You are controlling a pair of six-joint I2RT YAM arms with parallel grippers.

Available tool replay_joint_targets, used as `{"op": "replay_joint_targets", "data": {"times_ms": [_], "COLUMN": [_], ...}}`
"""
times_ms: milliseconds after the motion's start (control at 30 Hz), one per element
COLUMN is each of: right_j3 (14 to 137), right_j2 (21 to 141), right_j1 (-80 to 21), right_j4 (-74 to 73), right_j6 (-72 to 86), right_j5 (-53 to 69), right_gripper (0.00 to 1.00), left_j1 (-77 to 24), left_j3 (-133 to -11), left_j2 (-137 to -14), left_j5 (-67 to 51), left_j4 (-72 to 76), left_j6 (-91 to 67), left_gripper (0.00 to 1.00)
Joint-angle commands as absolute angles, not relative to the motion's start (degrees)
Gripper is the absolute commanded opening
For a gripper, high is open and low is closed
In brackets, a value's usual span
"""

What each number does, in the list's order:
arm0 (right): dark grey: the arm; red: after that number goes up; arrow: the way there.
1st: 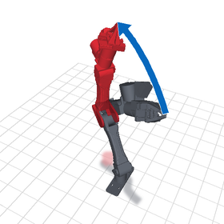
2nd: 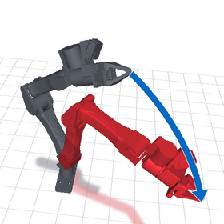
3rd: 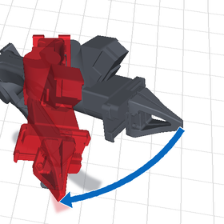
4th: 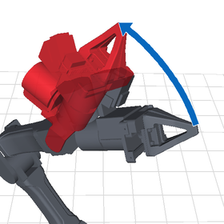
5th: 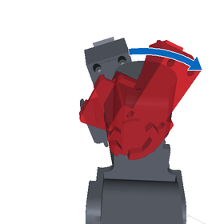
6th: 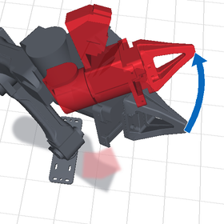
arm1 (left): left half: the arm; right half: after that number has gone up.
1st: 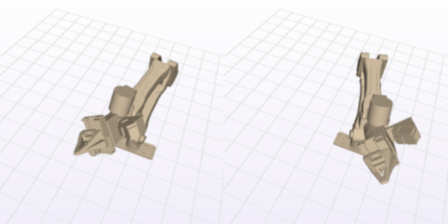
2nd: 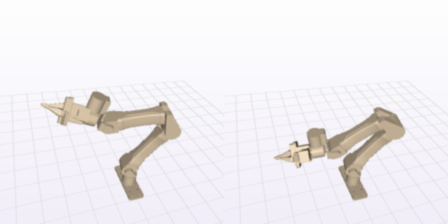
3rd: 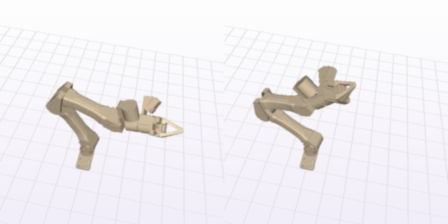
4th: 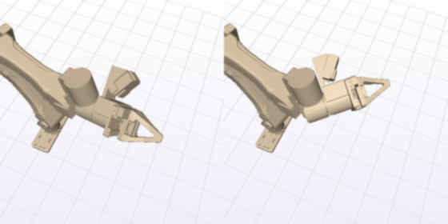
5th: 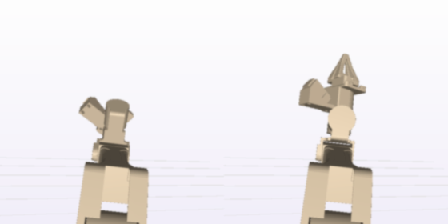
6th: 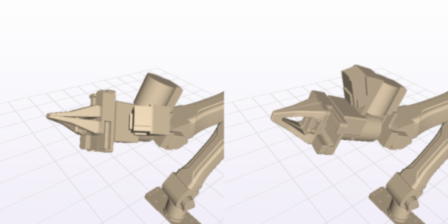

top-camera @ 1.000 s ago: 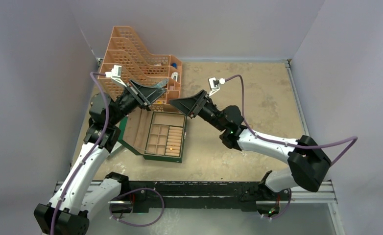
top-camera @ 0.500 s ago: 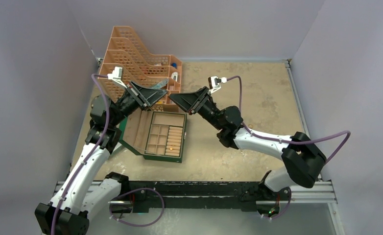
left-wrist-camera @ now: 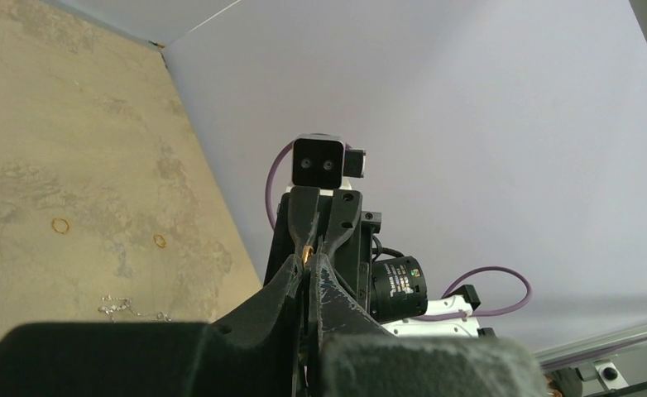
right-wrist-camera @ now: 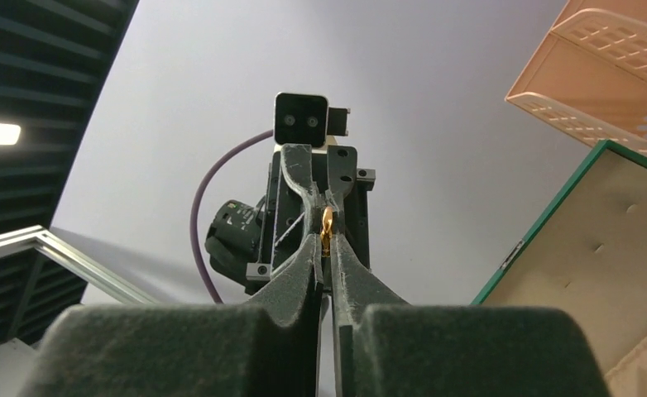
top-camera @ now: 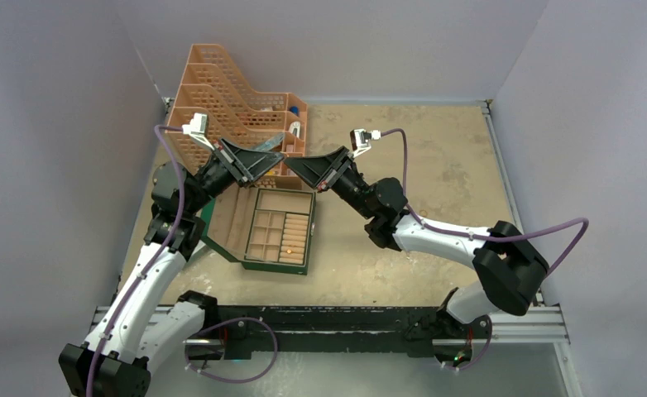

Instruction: Organize the mixed jewelry

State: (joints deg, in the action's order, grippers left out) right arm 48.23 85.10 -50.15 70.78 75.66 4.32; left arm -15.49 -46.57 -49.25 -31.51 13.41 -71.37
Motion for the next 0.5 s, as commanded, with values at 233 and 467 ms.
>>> {"op": "replay_joint_targets", "data": {"times_ms": [233, 467], "right_j3": [49.82, 50.58], "right_j2": [82.2, 76.45], "right_j1": [-50.1, -45.72], "right_j4": [72.1, 55.81], "right_j6": [71.3, 55.75], "right_j5": [3.64, 12.09], "right_gripper": [0.0, 0.0], "left_j1": [-15.47, -15.47], "left_j3": [-44.14, -51.29], "left_j2": [-46.25, -39.9], "left_j5": [-31.97, -16.49], "left_j4": [15.56, -7.38], "left_j6": [-69.53, -53.22], "left_gripper": [0.15, 0.78]}}
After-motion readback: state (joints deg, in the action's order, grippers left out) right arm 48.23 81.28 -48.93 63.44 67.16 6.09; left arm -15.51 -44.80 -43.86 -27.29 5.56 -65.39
